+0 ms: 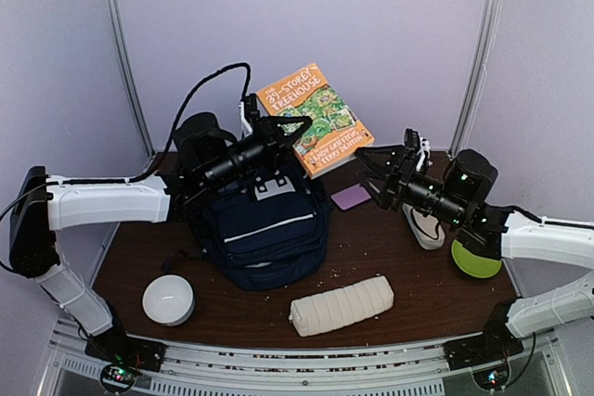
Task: Pack the student bag
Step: Pick up the book from the center of the board.
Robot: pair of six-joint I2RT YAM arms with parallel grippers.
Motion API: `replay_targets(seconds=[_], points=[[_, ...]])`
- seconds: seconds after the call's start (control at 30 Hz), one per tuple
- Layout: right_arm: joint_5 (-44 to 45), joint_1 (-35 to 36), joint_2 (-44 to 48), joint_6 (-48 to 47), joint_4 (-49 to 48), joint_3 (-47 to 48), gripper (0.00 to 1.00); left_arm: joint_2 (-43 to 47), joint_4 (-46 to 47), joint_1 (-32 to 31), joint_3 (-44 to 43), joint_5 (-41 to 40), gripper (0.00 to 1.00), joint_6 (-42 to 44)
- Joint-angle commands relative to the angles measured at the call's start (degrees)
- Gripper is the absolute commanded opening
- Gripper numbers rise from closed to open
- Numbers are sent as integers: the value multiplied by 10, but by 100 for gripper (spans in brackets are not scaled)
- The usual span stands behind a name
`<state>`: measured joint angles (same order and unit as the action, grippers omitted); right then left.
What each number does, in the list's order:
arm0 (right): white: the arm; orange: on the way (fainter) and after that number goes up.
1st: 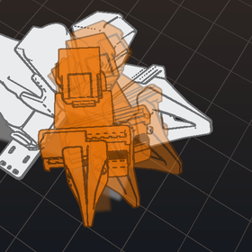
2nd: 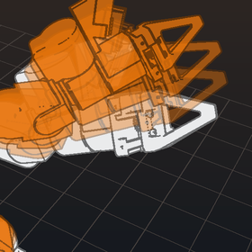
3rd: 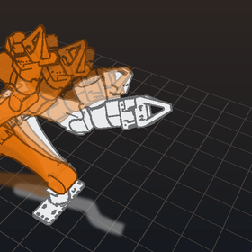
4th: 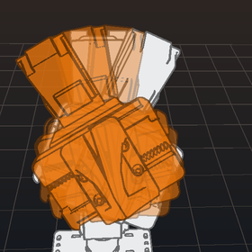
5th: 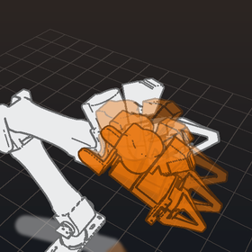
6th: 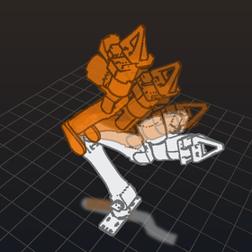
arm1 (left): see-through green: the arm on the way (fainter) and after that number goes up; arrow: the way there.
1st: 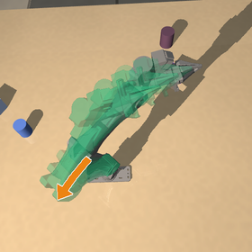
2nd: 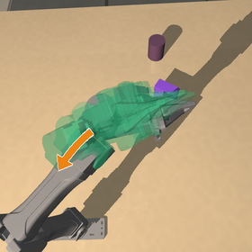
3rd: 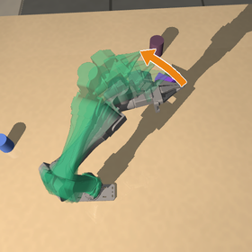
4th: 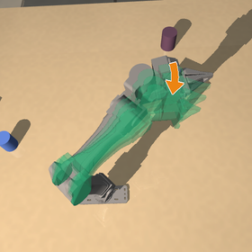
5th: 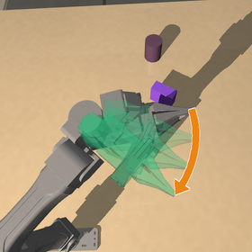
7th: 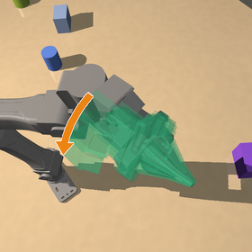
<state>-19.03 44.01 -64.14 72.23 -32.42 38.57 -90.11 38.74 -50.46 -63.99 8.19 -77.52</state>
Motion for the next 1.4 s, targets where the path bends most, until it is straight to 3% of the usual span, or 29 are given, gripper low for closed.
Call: replay_targets(seconds=[0.0,0.27,0.47,0.67,0.77,0.87,0.93,1.0,1.03,1.2,1.37], points=[[-18,3,-17,7,-42,33,71,17,64,-4,2,-11,0,-6],[-40,4,-63,24,-81,55,65,6,81,-11,6,-11,0,-19],[-51,4,-96,66,-136,56,29,10,98,-17,22,-27,0,-16],[-33,3,-101,76,-170,50,24,14,124,-24,43,-40,0,-6],[-34,3,-100,66,-165,54,0,18,120,-24,44,-33,1,2],[-36,-1,-83,49,-147,50,0,41,91,-24,54,-34,32,28],[-32,-6,-57,24,-110,47,0,75,61,-24,79,-55,59,50],[-19,-12,-22,-19,-44,45,0,120,-2,-23,101,-90,92,94],[-8,-14,-4,-57,14,47,0,142,-38,-22,108,-107,97,120],[49,-16,88,-193,215,53,0,237,-408,-17,20,-223,98,372],[140,-16,170,-289,383,32,0,208,-731,-16,-80,-282,98,601]])
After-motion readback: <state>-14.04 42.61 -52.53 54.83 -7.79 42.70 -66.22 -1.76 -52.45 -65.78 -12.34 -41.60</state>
